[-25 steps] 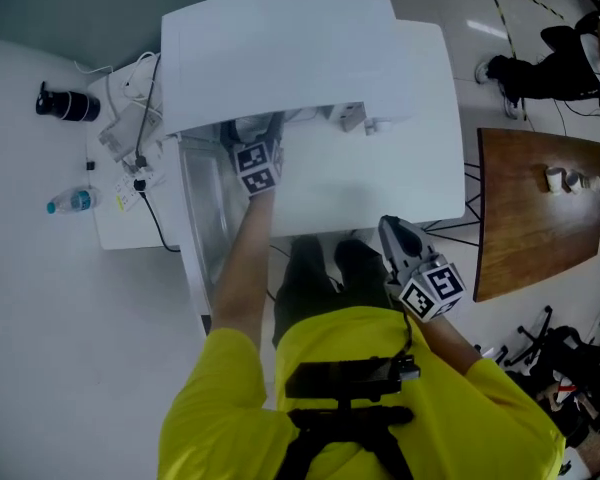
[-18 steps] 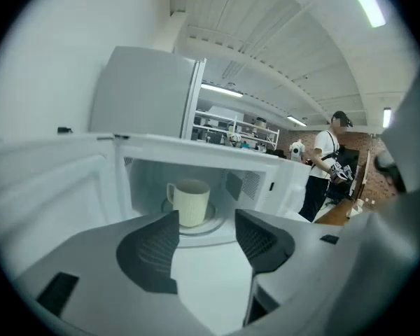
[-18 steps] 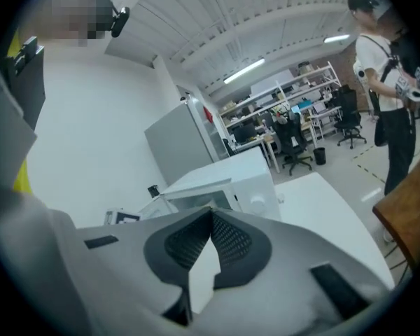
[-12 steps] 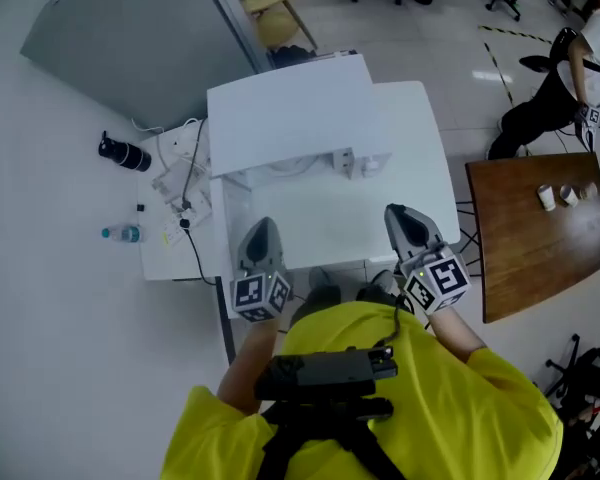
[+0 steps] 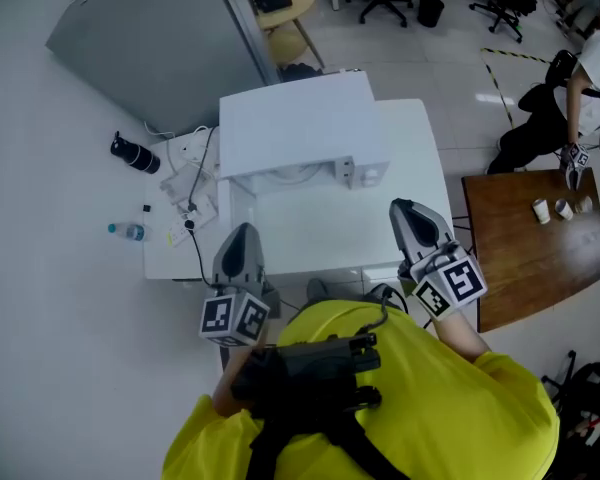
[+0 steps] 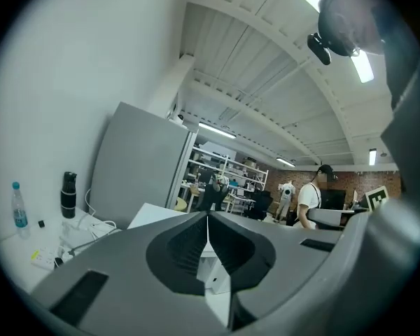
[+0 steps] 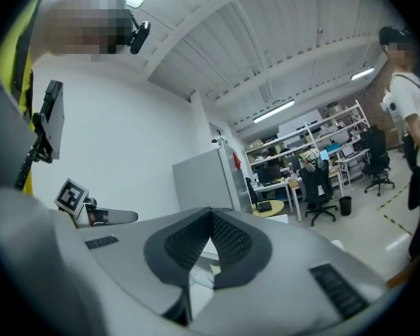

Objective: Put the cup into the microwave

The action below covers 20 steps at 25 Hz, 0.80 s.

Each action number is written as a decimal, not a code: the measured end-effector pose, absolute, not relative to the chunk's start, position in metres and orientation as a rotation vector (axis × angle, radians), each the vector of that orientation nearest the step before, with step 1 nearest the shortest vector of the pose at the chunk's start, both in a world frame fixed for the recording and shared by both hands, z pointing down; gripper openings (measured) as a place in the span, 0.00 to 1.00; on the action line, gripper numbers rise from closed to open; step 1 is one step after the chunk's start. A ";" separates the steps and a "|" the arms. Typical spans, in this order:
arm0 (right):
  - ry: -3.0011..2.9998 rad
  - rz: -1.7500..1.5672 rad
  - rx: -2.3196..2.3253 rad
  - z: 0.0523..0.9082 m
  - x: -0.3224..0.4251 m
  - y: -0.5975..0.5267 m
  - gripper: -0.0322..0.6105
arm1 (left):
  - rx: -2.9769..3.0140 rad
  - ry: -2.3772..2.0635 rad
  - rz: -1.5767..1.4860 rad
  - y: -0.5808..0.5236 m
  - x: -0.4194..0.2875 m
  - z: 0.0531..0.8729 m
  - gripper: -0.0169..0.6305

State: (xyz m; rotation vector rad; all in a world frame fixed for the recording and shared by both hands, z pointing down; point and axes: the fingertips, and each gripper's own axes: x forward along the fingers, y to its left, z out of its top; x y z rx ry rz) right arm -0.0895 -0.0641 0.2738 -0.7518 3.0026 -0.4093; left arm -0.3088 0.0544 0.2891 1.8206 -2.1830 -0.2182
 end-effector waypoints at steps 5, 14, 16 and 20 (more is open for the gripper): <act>3.006 -0.421 -0.709 0.275 -0.099 -0.061 0.06 | 1.856 -2.321 -0.099 0.064 -0.314 0.274 0.03; 3.044 -0.405 -0.700 0.283 -0.110 -0.055 0.05 | 1.951 -2.334 -0.007 0.056 -0.303 0.272 0.03; 3.049 -0.416 -0.702 0.286 -0.112 -0.056 0.06 | 1.975 -2.321 0.007 0.055 -0.299 0.272 0.03; 3.055 -0.425 -0.706 0.291 -0.114 -0.056 0.06 | 1.992 -2.301 0.015 0.051 -0.296 0.276 0.03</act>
